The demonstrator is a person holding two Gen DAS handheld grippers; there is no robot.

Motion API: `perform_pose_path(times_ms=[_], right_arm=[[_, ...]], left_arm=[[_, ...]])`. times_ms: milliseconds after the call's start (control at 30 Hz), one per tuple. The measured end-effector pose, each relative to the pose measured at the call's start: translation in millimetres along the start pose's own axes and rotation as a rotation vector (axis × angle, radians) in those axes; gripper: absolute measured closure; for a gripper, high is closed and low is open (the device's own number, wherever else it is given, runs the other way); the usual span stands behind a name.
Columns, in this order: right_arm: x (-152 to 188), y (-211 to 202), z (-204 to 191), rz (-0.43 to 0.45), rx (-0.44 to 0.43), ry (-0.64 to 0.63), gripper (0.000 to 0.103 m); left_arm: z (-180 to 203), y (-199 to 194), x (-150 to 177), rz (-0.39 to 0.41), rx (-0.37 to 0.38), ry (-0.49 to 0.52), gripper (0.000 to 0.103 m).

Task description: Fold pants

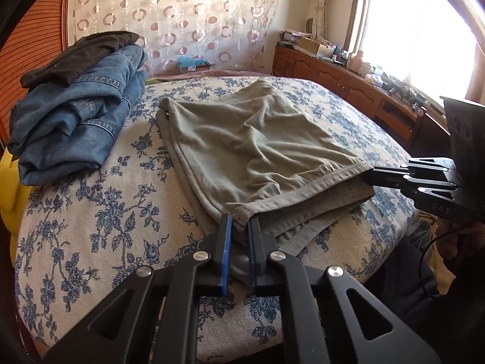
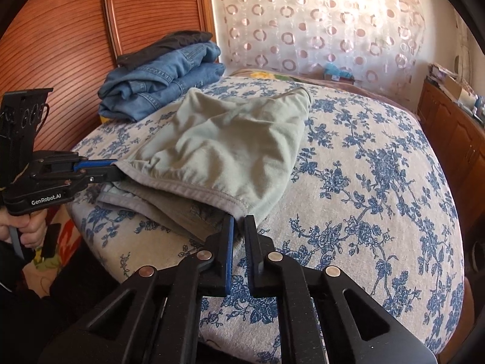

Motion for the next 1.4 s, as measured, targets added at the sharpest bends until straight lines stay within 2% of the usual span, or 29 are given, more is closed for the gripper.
perform_pose_path(times_ms=[200, 333, 600, 700, 733, 800, 867, 933, 1067, 1267, 1300, 1367, 1400], right_arm=[[2, -7, 4, 0.008, -0.014, 0.015, 0.100], [3, -15, 0, 0.021, -0.036, -0.005, 0.103], [3, -15, -4, 0.025, -0.026, -0.024, 0.103], [3, -10, -7, 0.013, -0.035, -0.038, 0.096], [3, -7, -8, 0.005, -0.028, -0.043, 0.091], [2, -2, -10, -0.001, -0.029, -0.049, 0.088], [1, 2, -11, -0.004, -0.018, -0.056, 0.079], [0, 6, -12, -0.008, -0.013, -0.060, 0.077], [-1, 10, -12, -0.011, -0.003, -0.059, 0.078], [-4, 13, -5, -0.013, 0.001, -0.021, 0.079], [-5, 13, -4, -0.012, 0.006, -0.023, 0.080], [-6, 11, -4, -0.007, 0.007, -0.023, 0.094], [-6, 10, -4, -0.001, 0.005, -0.023, 0.096]], left_arm=[[11, -21, 3, 0.031, -0.020, 0.035, 0.101], [13, -23, 14, 0.002, -0.024, 0.034, 0.101], [6, -13, 30, -0.033, -0.060, 0.011, 0.100], [7, -14, 29, -0.026, -0.060, 0.013, 0.098], [7, -14, 29, -0.025, -0.060, 0.014, 0.096], [7, -16, 29, -0.023, -0.057, 0.012, 0.093], [5, -17, 28, -0.024, -0.061, 0.007, 0.085], [4, -20, 26, -0.015, -0.063, 0.006, 0.078], [1, -22, 23, -0.008, -0.070, 0.002, 0.070], [4, -32, 17, 0.029, -0.051, 0.001, 0.069], [4, -33, 16, 0.032, -0.049, -0.002, 0.069], [4, -35, 14, 0.038, -0.053, 0.001, 0.069], [4, -35, 12, 0.040, -0.055, 0.002, 0.069]])
Point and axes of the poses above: each gripper's, at about its wrist camera, not at the fingertips, and y roughly the way its jaws point, z to its right, x to its underside, the point moved 5 cm from there along y, roughly the way its jaws point, and after that the axes turned 10 degrees about -y, right-handed, at the moved point
